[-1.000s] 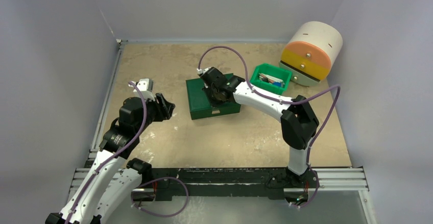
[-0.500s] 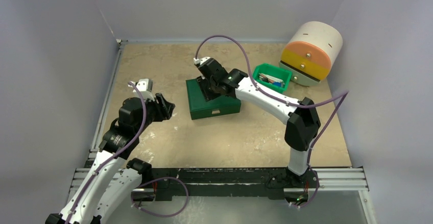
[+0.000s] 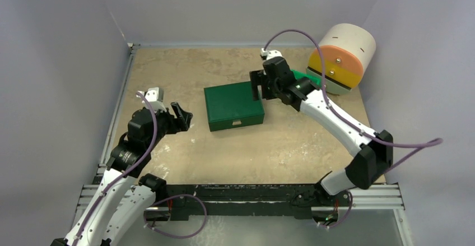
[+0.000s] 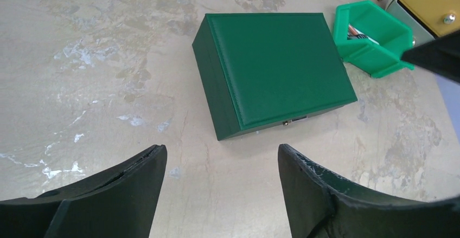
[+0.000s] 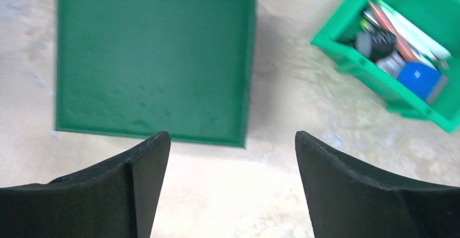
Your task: Organize the mixed jewelry
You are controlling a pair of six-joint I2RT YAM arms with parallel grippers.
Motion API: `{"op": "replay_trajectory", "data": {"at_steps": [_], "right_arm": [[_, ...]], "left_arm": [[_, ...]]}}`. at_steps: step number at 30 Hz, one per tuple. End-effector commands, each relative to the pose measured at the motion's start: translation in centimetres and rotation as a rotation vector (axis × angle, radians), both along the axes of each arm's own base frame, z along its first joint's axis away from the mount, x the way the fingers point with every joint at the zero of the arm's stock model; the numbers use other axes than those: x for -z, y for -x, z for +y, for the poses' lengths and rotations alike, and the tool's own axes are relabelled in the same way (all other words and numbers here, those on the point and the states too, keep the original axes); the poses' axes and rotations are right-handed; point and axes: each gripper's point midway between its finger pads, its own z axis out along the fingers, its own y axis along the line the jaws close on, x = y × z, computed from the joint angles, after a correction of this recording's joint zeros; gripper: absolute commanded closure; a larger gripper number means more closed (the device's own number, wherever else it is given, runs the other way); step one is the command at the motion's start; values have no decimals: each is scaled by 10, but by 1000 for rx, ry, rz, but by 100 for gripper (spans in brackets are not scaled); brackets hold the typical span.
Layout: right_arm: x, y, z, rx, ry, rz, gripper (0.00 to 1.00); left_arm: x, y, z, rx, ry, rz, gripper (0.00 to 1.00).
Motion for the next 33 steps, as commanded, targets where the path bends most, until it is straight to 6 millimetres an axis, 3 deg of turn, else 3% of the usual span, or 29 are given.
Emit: {"op": "replay_trajectory", "data": {"at_steps": [1, 10, 14, 18, 23, 27, 33], "right_arm": [[-1, 11, -41, 141, -7, -51, 4], [28, 39, -108, 279, -134, 19, 1], [54, 50, -121, 303, -252, 114, 1], [75, 64, -130, 339, -249, 167, 1], [68, 80, -134, 337, -270, 132, 1], [62, 92, -151, 428, -279, 60, 1], [51, 108, -150, 413, -358, -12, 1]], "left_arm": [[-21, -5, 8, -59, 27, -46, 22], [-16, -7, 11, -87, 19, -22, 19], [-13, -9, 19, -137, 8, -7, 19], [-13, -9, 27, -184, 3, -2, 19], [-19, -7, 36, -238, 20, -24, 18], [-27, -3, 43, -268, 37, -60, 17], [-43, 8, 54, -308, 62, -121, 17]]}}
